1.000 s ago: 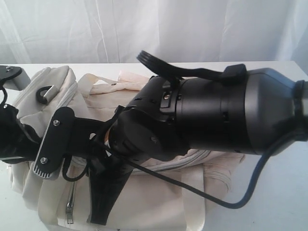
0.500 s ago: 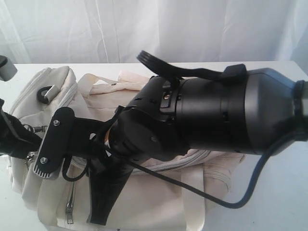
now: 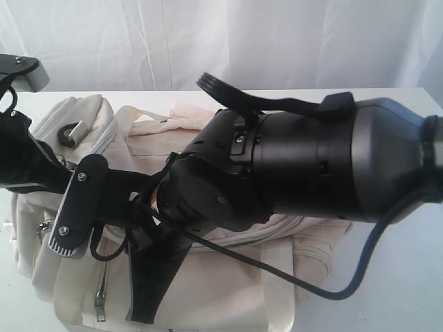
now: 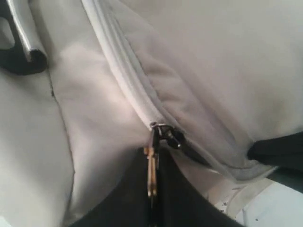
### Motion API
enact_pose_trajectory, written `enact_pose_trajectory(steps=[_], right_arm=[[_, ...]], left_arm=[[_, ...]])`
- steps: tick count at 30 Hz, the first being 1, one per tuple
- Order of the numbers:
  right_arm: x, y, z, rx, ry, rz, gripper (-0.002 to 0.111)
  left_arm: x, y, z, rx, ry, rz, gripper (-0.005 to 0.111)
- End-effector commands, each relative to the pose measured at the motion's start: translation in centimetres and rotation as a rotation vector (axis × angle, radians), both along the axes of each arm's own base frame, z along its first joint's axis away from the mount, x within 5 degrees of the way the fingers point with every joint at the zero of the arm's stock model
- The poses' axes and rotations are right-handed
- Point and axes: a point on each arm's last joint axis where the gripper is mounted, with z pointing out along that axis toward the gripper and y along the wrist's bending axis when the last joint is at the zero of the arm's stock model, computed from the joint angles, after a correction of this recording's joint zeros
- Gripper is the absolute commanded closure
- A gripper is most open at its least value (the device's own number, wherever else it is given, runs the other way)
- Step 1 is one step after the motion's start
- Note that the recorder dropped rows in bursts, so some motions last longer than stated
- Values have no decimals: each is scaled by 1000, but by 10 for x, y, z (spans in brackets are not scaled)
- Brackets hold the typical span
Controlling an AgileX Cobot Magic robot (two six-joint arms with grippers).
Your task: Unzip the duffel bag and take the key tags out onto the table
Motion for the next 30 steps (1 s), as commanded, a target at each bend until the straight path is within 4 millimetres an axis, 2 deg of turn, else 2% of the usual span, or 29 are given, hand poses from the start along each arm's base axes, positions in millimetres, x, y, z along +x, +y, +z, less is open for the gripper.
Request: enact_pose_trajectory(steps=[1, 6, 15, 30], right_arm=[[-2, -4, -3, -47, 35, -13, 108], [-3, -4, -3, -46, 37, -14, 108], [-3, -4, -3, -45, 39, -14, 108], [-3, -4, -3, -42, 44, -17, 108]], left_arm=[[11, -3, 7, -1, -31, 8, 107], [24, -5, 14, 25, -62, 2, 107], [47, -11, 15, 55, -55, -5, 107], [99, -23, 14, 113, -103, -11, 107]])
